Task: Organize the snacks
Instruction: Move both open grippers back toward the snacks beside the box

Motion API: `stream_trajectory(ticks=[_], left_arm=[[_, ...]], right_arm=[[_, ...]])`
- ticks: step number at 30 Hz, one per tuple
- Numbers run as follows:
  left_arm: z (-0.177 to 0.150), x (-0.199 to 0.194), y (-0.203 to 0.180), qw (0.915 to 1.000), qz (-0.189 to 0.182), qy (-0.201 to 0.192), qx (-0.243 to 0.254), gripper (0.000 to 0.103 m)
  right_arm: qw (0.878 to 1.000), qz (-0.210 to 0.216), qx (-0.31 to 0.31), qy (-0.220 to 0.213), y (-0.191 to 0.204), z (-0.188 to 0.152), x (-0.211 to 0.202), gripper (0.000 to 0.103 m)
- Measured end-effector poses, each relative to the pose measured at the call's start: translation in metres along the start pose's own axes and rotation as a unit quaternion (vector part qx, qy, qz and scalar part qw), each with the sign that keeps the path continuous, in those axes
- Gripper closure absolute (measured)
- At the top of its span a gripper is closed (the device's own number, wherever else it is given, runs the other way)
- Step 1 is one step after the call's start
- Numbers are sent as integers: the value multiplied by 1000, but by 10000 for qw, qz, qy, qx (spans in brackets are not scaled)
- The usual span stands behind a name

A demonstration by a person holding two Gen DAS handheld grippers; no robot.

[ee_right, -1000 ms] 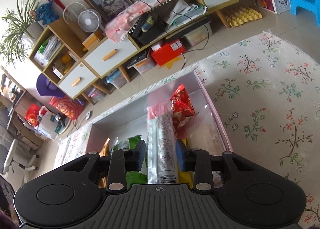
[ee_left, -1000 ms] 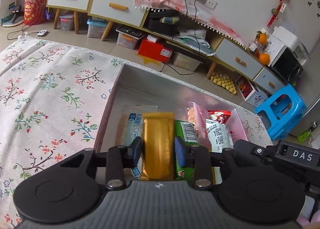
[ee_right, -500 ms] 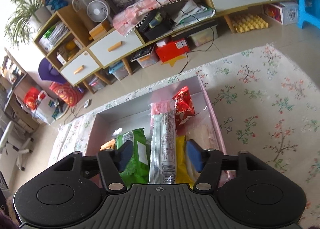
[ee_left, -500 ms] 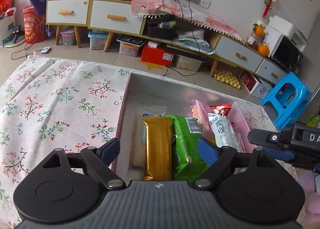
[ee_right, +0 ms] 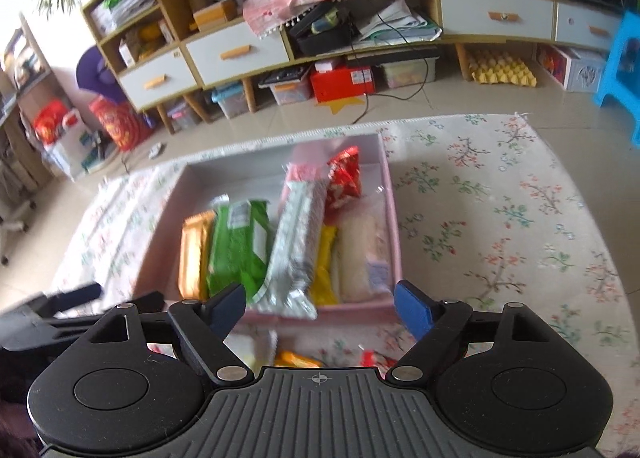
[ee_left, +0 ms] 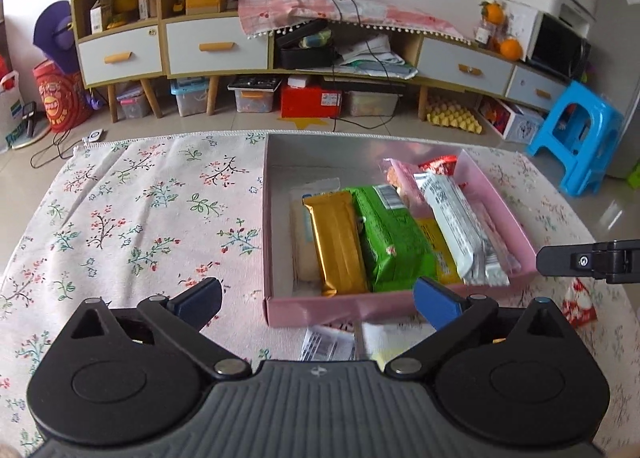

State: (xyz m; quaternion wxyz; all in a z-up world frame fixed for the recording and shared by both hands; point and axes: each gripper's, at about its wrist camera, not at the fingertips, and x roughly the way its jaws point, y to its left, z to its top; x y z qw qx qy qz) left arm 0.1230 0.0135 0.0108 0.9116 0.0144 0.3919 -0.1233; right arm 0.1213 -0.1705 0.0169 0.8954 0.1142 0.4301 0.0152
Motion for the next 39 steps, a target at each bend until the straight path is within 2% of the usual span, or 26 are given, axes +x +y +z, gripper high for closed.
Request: stream_trajectory(ticks=[7,11,18,25,30,34,39], left_arm=[[-16,-10,2,9989,99,146,443,1],[-27,-16,4,9977,58,222,637,1],[-48,-14,4,9955,-21,323,896,1],[-65,-6,10,9930,-143,161,1163,1],[-65,-2,9,9924,-280,19,1199,3],[-62,2,7,9925,-397,9,1159,5],[-60,12,3,9921,-510,149,1139,28]], right_arm=[[9993,-225,-276,93,-11,-16,-13,19],[9985,-360,-406,-15,-17,-29,-21,19],[9935,-403,-1042,-202,-16,-48,-26,19],[9875,-131,-1476,-540,-18,-64,-28,19],[9823,313,-1752,-578,-11,-69,-24,19],[9735,655,-2119,-562,2,-75,-19,19],[9600,964,-2590,-444,22,-82,-8,19]])
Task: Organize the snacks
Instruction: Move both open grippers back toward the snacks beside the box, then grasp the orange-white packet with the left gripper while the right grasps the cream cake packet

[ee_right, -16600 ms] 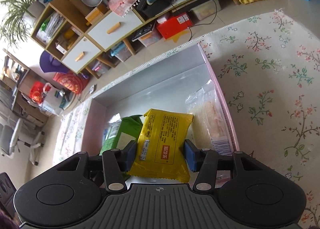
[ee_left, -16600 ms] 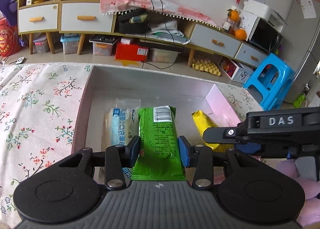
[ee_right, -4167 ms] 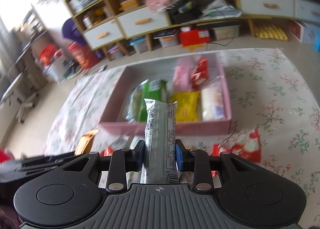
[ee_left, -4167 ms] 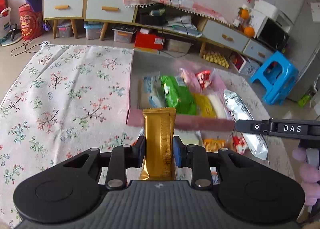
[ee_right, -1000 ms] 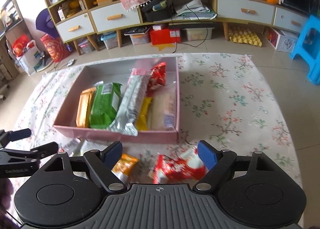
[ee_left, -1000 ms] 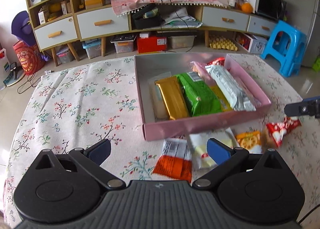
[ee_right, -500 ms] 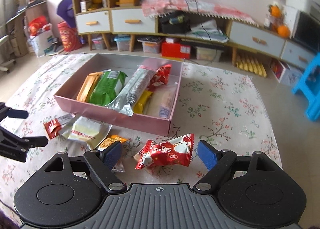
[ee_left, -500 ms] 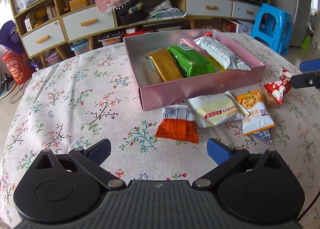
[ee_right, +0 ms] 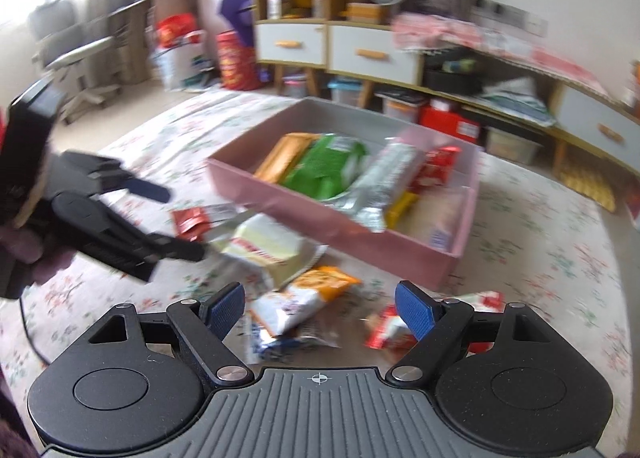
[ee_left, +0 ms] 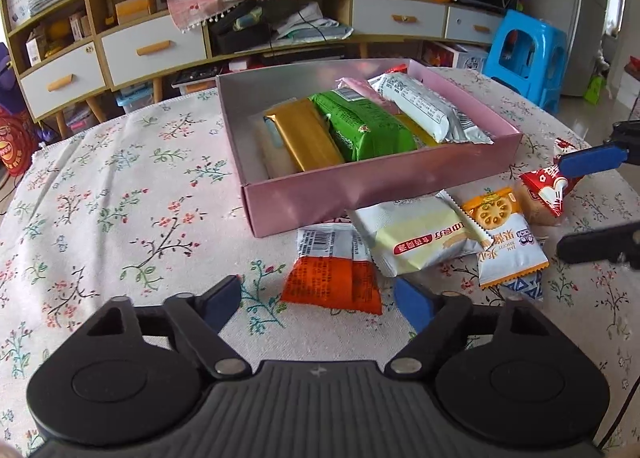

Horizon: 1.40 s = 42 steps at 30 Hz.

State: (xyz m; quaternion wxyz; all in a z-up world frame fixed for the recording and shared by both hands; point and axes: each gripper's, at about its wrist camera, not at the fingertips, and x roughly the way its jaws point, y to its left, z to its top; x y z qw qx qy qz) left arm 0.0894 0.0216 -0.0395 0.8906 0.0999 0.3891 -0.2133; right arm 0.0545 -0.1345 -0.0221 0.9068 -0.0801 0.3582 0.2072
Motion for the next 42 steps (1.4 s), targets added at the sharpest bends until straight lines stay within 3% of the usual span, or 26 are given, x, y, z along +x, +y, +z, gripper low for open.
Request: stream_trajectory(ticks=[4,5,6,20,28,42], left_arm=[[2,3,-2,10000,-91,19,29,43],[3,3,-2,9999,-110,13,15,54],[4,2,-1,9999,-122,16,-4,57],[-4,-11,19,9993,130,258,-247,59],[-9,-17,34,9985,203,349,-361,58],[-13,-20,48,9973,356,430,-477,55]], right_arm=[[9996,110,-238,60,10,2,12,19],[9995,142,-259,69,12,2,15,19],[9995,169,-266,77,12,3,17,19],[9988,272,-234,324,17,19,56,19],[9963,296,-421,684,28,27,81,19],[9926,697,-463,878,47,32,84,20]])
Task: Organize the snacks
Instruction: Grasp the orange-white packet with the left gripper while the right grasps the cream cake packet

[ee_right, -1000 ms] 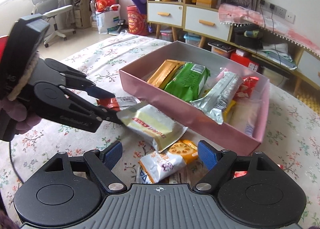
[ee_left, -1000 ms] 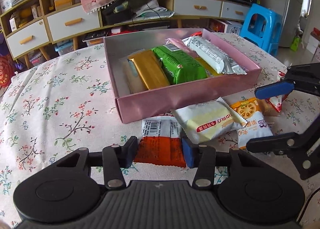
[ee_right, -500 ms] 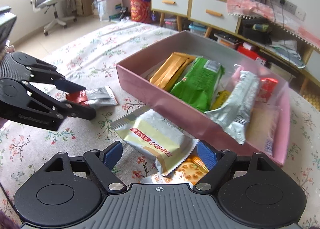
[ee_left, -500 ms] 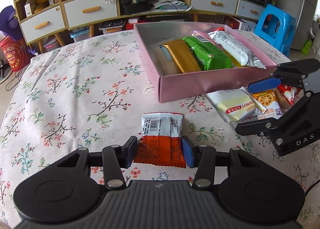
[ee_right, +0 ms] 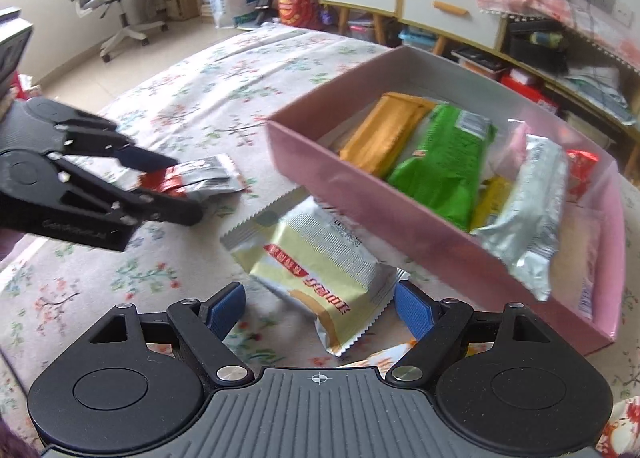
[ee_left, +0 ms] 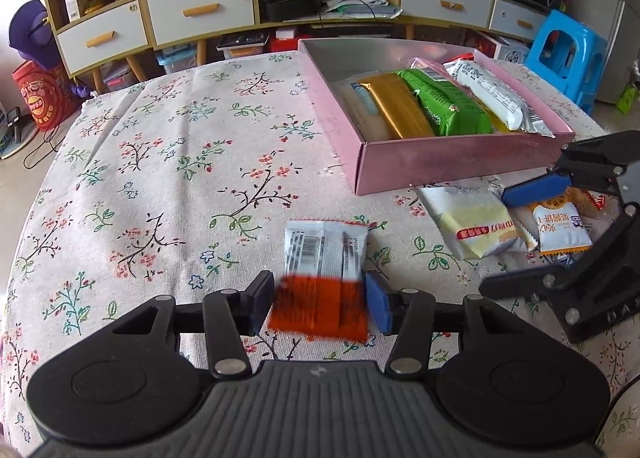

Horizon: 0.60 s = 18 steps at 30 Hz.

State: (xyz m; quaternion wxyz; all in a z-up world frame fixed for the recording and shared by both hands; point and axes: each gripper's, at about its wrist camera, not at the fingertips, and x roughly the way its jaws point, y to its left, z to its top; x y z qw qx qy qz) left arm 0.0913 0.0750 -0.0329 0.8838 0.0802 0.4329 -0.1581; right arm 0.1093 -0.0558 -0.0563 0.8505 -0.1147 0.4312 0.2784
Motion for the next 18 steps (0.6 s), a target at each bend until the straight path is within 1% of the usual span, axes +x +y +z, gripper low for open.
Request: stream_trajectory(ticks=[2,5,7,10,12,15,18], left_arm=[[-1,-1,2,10000,61,-3,-39,55],[-2,-2,4,9998,144,10,-100,55],[-2,-2,6,9998,171,6,-111,53],[-3,-2,8,9998,165,-22,-144,51],[-4,-1,8,9998,141,-56,-162,46],[-5,0,9,9998,118,-112,-147,42],[-4,1,9,9997,114,-130,-170,40]], right_arm=[[9998,168,-103,78,8,-1,-2,20],[9980,561,-206,181,20,-3,-6,20],[9973,639,-340,137,27,-3,-11,20],[9980,478,-408,33,31,-1,-15,20],[9989,311,-345,-29,28,1,-14,20],[9995,19,-316,-78,24,4,-7,20],[9993,-192,-321,-73,22,6,3,20]])
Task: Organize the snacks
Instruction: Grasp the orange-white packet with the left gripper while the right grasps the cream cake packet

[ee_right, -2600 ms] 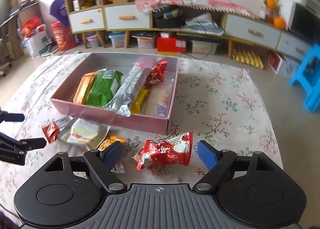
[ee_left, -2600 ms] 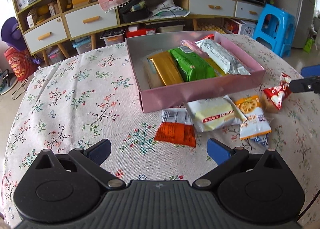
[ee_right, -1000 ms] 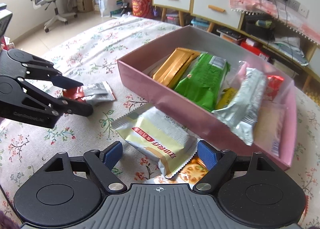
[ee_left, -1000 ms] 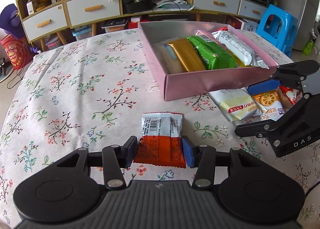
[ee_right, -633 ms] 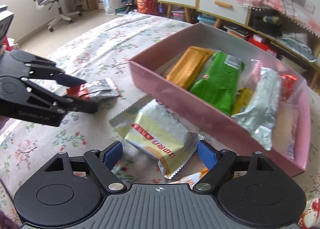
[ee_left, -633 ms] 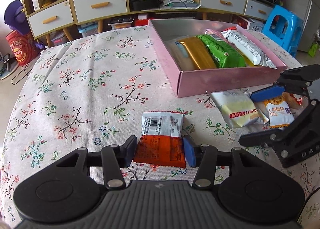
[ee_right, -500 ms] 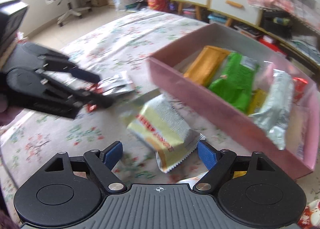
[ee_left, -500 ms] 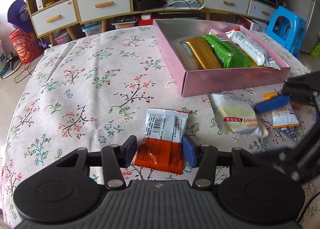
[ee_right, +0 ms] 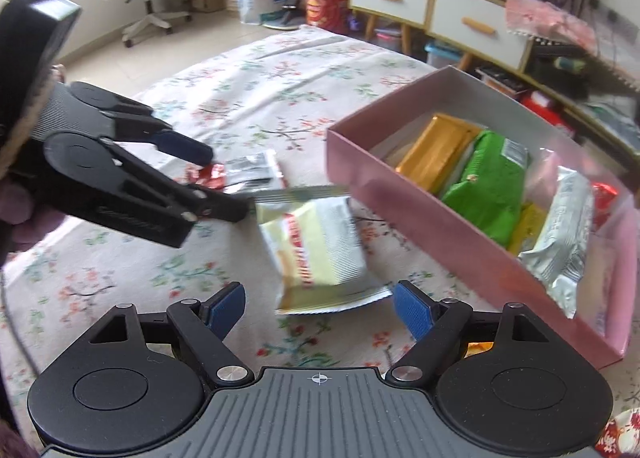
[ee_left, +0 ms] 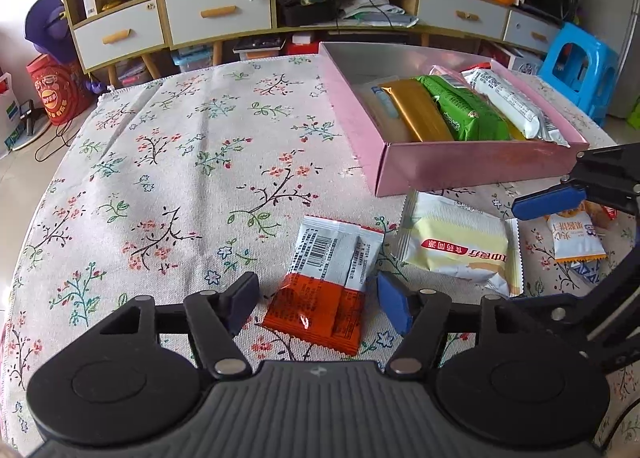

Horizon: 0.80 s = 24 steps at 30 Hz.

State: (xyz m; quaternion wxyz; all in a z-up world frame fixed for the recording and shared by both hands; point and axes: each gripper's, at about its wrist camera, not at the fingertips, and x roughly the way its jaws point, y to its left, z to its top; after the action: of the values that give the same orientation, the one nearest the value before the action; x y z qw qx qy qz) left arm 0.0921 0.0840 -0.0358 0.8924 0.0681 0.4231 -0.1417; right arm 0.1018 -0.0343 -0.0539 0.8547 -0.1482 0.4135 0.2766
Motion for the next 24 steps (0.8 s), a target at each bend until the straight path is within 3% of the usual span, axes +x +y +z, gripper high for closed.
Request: stream_trajectory(ticks=[10,14,19,24], left_arm=[[0,0,0,10000,10,-21,-8,42],[2,0,0,10000,2,-7,-4,57],[3,-1,-1,10000,63,10,28,64],[5,-2,0,9999,107,67,-12,66]], right_arm=[[9997,-147,176,-56,4,8,10,22],[9997,-90,219,-60,8,11,10,34],[9997,-100,198,-52,12,15,10,52],[9996,-105,264,37,14,18,9,55]])
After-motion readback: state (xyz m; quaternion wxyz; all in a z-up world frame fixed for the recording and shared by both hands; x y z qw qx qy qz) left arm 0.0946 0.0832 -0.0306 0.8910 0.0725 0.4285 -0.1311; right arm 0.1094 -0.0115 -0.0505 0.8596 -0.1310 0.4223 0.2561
